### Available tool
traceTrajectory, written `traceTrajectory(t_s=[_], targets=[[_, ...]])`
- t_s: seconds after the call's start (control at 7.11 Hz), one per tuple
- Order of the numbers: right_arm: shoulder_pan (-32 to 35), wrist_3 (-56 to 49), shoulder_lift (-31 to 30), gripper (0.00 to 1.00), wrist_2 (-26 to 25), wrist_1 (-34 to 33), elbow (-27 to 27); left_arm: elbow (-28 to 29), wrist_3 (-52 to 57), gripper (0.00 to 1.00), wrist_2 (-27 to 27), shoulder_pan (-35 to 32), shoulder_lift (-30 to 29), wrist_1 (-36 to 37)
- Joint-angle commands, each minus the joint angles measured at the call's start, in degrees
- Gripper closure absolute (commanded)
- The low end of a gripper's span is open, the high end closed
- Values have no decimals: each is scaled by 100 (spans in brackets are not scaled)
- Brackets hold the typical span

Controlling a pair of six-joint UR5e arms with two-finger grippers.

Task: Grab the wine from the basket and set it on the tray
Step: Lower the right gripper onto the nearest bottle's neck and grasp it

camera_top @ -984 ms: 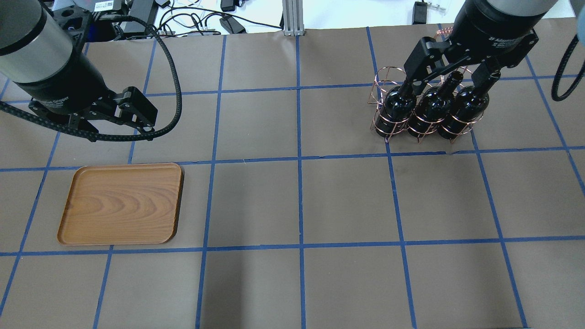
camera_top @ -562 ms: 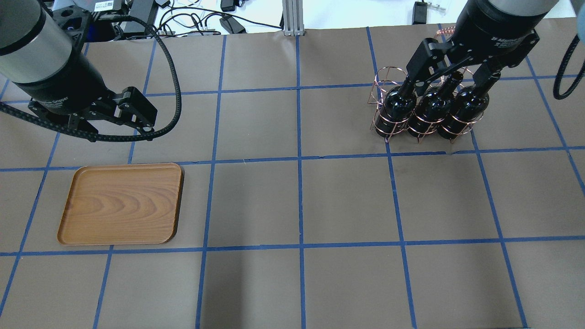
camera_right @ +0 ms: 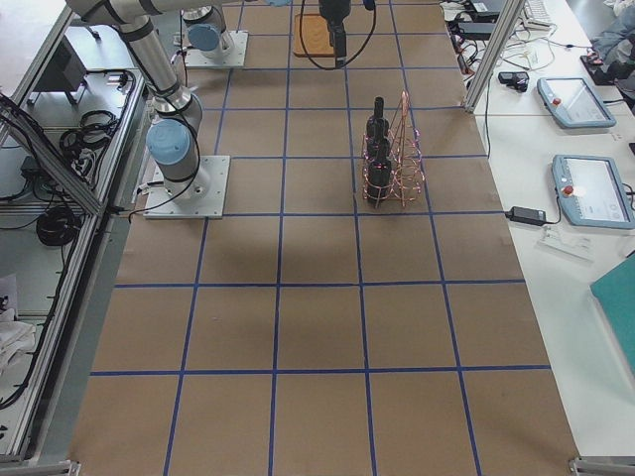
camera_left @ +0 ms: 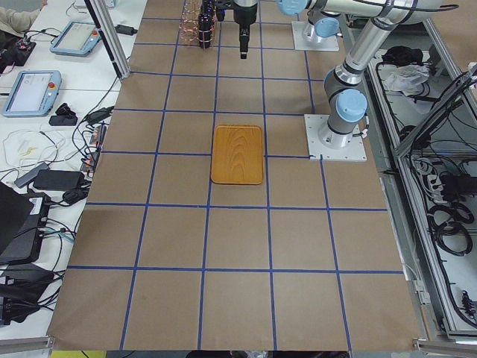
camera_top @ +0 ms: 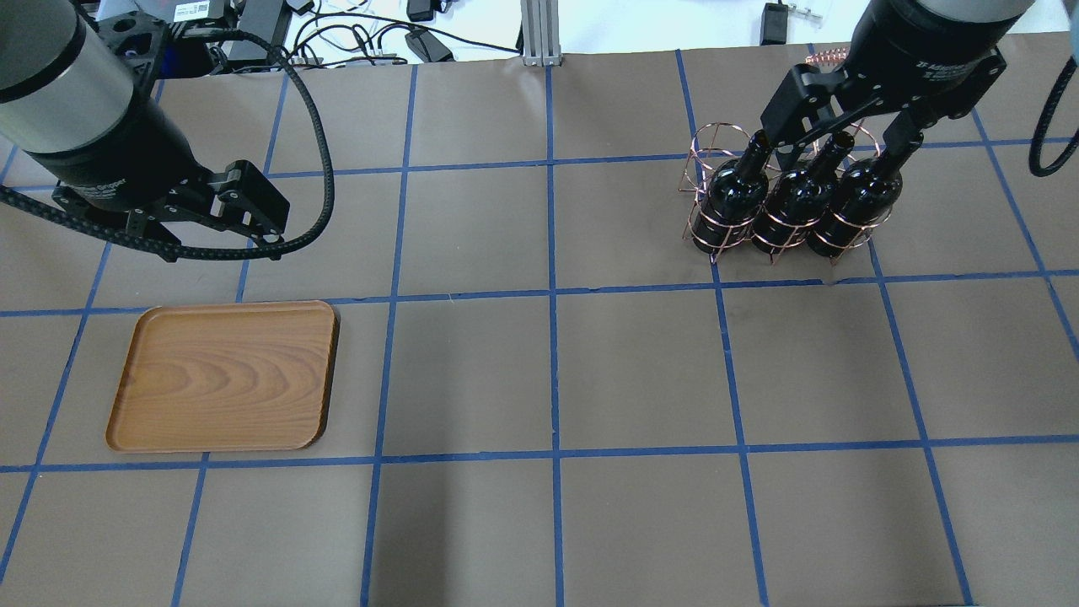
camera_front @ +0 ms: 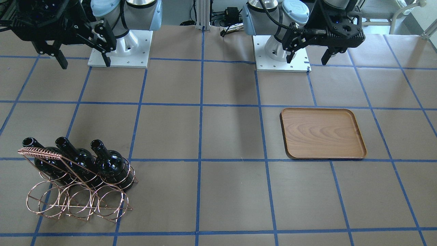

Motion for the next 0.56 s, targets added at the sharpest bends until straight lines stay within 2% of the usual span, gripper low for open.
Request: traceTrajectory(t_s=[0.0,0.14,0.42], targets=[[-123,16,626,0,-87,-25,-537,0,2,0,6,2,-5,-12],[-141,8,1083,0,-253,-51,-846,0,-7,0,-20,2,-14,-3],[-298,-71,1613,4,-264,-402,-849,-9,2,0,-3,10,-23,-12]])
